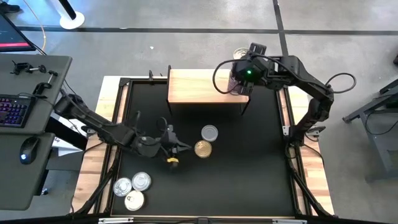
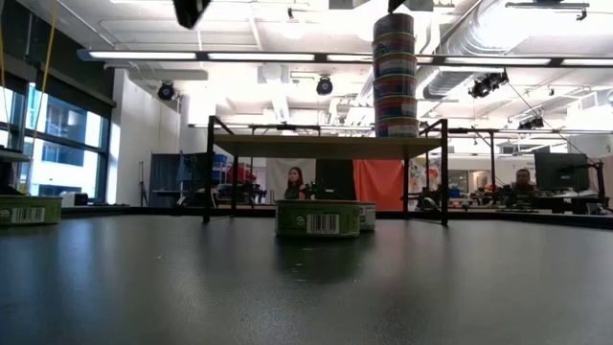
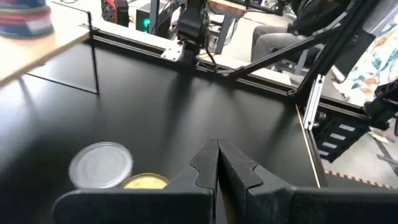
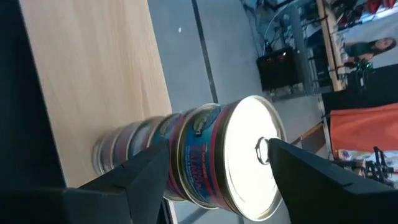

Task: Stack canned seafood by type on shelf
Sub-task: Put the green tuna can on the shelf

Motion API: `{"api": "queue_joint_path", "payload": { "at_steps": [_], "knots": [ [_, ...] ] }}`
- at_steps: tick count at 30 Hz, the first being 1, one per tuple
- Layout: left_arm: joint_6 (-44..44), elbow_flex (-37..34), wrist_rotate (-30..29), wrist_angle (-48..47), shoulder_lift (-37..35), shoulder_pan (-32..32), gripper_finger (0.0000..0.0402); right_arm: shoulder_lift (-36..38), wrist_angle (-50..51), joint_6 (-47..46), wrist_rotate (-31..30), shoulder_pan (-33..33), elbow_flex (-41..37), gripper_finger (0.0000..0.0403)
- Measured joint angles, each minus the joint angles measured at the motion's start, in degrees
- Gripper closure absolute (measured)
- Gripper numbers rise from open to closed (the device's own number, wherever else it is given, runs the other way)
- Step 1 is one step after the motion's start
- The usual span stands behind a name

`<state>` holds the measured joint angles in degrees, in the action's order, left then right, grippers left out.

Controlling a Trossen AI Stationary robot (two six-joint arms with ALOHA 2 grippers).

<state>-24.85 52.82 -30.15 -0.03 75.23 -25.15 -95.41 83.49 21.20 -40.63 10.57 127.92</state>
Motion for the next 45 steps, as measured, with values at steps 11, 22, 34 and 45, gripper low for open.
{"api": "queue_joint_path", "payload": {
  "at_steps": [11, 22, 34, 45],
  "knots": [
    [10.30, 0.04, -0.11, -5.14, -16.44, -0.35, 0.0401, 1.48, -9.76, -19.29, 10.32, -12.47, -0.82, 0.0139],
    [12.25, -10.73, 10.06, 7.26, -16.62, -0.37, 0.0402, -1.33, -19.74, -44.41, 22.85, -27.80, -28.16, 0.0157],
    [1.47, -26.45, 11.69, 25.04, -14.55, 2.24, 0.0401, -3.81, -64.41, -72.75, 25.42, -30.18, -58.58, 0.0377],
    [2.53, -20.10, 11.19, 25.27, 2.51, 2.22, 0.0402, -11.62, -64.23, -65.58, 18.50, -26.11, -59.19, 0.0397]
  ]
}}
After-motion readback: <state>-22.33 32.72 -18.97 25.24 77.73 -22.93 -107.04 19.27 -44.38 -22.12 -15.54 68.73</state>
